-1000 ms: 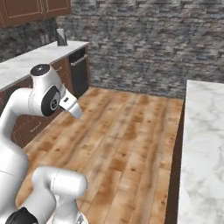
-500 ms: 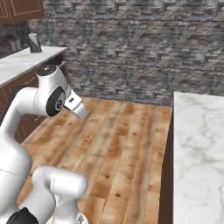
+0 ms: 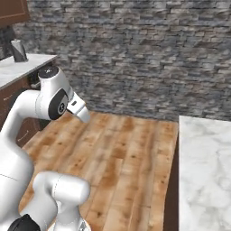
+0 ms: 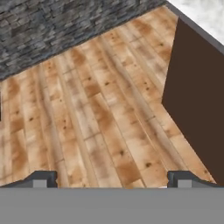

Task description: Four empty soda cans are scattered around the kitchen. Gather all the cans and cluster them next to the stove for recycling.

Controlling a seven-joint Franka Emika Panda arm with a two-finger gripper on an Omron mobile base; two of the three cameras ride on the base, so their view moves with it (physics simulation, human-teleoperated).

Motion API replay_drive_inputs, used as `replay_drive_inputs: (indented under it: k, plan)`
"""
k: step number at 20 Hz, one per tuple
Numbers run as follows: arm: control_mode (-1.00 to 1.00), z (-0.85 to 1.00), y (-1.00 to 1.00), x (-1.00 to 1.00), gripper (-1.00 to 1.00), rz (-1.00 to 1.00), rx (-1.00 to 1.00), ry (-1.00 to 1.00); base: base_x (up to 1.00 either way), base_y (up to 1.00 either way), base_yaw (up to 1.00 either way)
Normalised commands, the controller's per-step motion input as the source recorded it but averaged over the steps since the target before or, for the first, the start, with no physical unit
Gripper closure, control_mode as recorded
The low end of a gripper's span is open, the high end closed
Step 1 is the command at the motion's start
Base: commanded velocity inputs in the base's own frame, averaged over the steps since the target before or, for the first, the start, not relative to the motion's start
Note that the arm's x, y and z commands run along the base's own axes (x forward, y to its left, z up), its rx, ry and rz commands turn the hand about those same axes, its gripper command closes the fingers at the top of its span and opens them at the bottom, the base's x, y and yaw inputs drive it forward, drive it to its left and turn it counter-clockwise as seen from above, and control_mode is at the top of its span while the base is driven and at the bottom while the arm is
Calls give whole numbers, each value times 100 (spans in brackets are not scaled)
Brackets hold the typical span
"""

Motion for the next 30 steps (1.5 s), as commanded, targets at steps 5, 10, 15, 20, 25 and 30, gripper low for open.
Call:
replay_drive_inputs:
  k: [5, 10, 15, 20, 25, 30]
  plan:
    - [100, 0, 0, 0, -100, 0, 0, 0, 100, 10, 0]
    - [100, 0, 0, 0, -100, 0, 0, 0, 100, 9, 0]
    - [100, 0, 0, 0, -100, 0, 0, 0, 100, 5, 0]
    - [100, 0, 0, 0, -100, 0, 0, 0, 100, 4, -12]
    - [100, 0, 0, 0, -100, 0, 0, 0, 96, 0, -40]
    - [100, 0, 0, 0, -100, 0, 0, 0, 63, 6, -64]
